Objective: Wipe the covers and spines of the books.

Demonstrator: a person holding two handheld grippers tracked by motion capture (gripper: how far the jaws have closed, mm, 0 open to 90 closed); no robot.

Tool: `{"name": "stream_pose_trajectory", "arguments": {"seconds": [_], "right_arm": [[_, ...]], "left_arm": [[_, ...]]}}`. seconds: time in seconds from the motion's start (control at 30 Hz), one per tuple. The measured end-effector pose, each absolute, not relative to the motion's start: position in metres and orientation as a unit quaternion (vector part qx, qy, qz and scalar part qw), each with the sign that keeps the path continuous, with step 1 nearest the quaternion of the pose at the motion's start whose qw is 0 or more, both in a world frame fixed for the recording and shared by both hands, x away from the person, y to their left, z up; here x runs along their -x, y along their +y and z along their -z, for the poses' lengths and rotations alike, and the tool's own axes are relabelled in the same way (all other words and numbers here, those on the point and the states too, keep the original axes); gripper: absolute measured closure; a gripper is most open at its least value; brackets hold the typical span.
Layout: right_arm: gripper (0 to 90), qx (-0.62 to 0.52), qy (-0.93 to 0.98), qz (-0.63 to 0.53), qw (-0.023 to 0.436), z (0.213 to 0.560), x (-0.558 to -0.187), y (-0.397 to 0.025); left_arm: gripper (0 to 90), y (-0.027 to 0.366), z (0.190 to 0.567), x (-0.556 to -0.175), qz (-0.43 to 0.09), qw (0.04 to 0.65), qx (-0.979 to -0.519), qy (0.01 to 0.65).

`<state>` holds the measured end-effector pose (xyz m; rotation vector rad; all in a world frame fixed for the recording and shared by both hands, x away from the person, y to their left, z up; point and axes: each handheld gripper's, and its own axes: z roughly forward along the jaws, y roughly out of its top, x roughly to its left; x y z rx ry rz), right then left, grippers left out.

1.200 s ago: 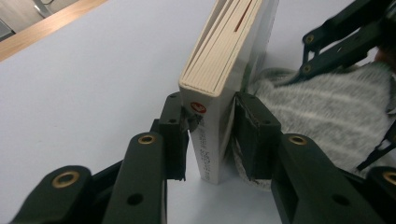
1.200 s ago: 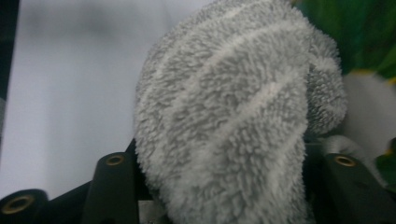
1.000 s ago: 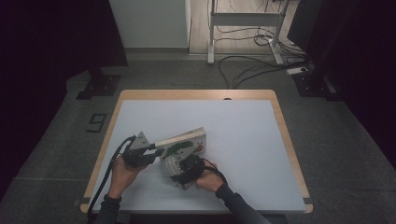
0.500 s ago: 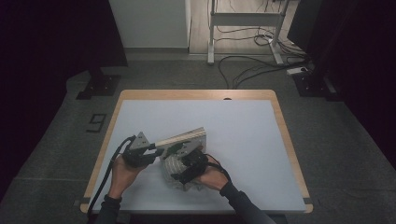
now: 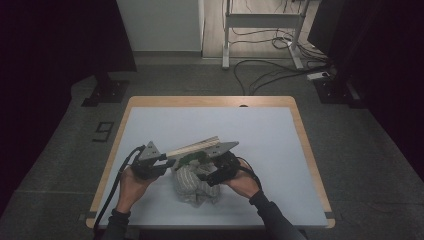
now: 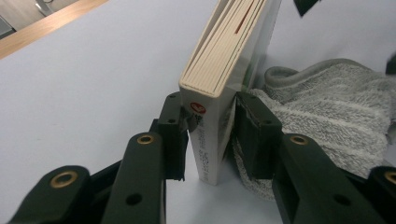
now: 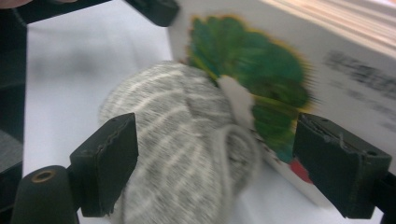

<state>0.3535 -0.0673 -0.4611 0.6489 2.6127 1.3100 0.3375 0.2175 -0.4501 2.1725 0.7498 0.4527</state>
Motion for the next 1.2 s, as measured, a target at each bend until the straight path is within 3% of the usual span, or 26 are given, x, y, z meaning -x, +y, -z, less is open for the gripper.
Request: {"name": "stream_pose_trajectory", "arguments": {"seconds": [0.43,0.93,1.1,1.2], "right_arm": [[13.0,-0.278,0.846,-0.441,0.108,0.462,-0.378,-0.118],[13.7,-0.257,0.841,-0.465,0.106,0.470,-0.416,-0.094],[28.6,-0.242,0.840,-0.475,0.100,0.465,-0.413,-0.094],[35.2,-0.245,0.841,-0.471,0.109,0.462,-0.410,-0.095]], "left_arm": [[65.4,0.219,0.450,-0.337,-0.173,0.395,-0.851,0.300],[66.0,0.221,0.451,-0.337,-0.167,0.400,-0.849,0.301],[65.8,0.222,0.450,-0.338,-0.163,0.399,-0.850,0.304],[60.8,0.224,0.450,-0.336,-0.167,0.398,-0.846,0.314]]}}
